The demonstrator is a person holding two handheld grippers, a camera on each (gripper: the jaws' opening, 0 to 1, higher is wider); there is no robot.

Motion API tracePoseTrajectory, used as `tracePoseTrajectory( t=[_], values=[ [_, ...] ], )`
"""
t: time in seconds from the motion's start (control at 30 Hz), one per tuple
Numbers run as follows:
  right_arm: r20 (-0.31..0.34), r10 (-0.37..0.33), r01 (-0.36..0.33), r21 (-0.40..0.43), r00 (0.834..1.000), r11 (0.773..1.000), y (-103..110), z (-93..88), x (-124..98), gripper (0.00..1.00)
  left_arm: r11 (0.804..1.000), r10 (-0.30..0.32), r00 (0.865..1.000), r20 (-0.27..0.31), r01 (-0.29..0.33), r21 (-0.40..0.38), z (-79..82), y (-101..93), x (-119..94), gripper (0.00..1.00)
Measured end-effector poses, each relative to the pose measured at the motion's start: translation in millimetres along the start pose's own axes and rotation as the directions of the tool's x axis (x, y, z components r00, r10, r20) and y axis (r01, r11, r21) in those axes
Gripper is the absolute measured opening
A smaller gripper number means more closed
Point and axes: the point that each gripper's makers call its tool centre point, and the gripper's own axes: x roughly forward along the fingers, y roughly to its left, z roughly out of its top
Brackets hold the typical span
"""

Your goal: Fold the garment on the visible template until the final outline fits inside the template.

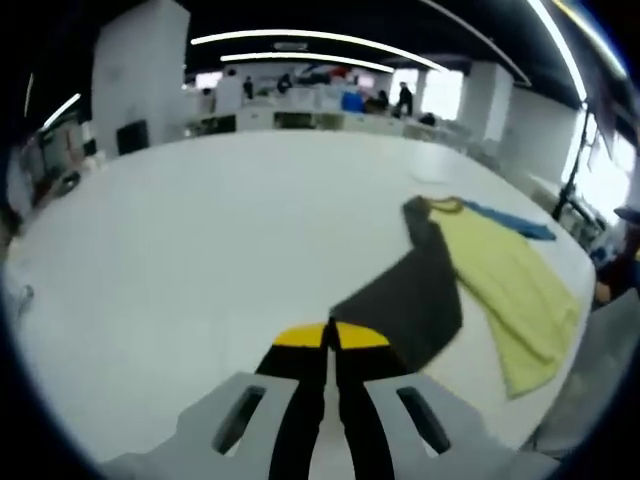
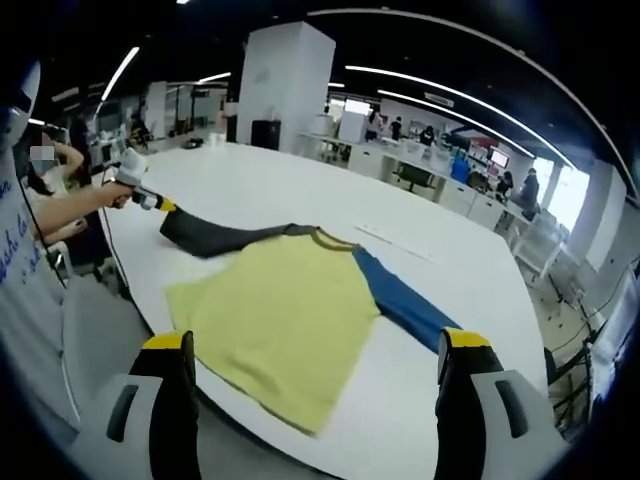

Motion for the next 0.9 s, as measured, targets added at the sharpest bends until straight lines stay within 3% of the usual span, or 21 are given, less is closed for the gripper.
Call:
tracePoseTrajectory(
  t=[0.33,0.63,0.8,0.83,0.9],
  values=[
    [-0.022,-0.031,0.031,0.004,0.999,0.999,2.7,0.8,-2.6,1.00,1.000,0.026,1.000,0.006,-0.026,0.007,1.2,25.7,2.3,0.00],
    [-0.024,-0.009,0.010,0.010,1.000,1.000,9.5,3.7,-4.1,1.00,0.998,0.054,0.999,0.010,-0.054,0.019,-1.3,44.9,7.3,0.00],
    [-0.038,-0.027,0.026,-0.005,0.999,1.000,4.9,4.8,-7.7,1.00,0.994,0.100,0.995,0.016,-0.101,0.043,0.7,66.9,7.8,0.00],
    [-0.038,-0.030,0.030,-0.005,0.999,1.000,4.7,5.2,-8.3,1.00,0.993,0.108,0.994,0.020,-0.109,0.043,2.5,81.6,9.1,0.00],
    [-0.041,-0.033,0.032,-0.007,0.999,0.999,5.2,5.6,-8.6,1.00,0.993,0.113,0.993,0.023,-0.114,0.043,4.2,90.0,10.0,0.00]
  ],
)
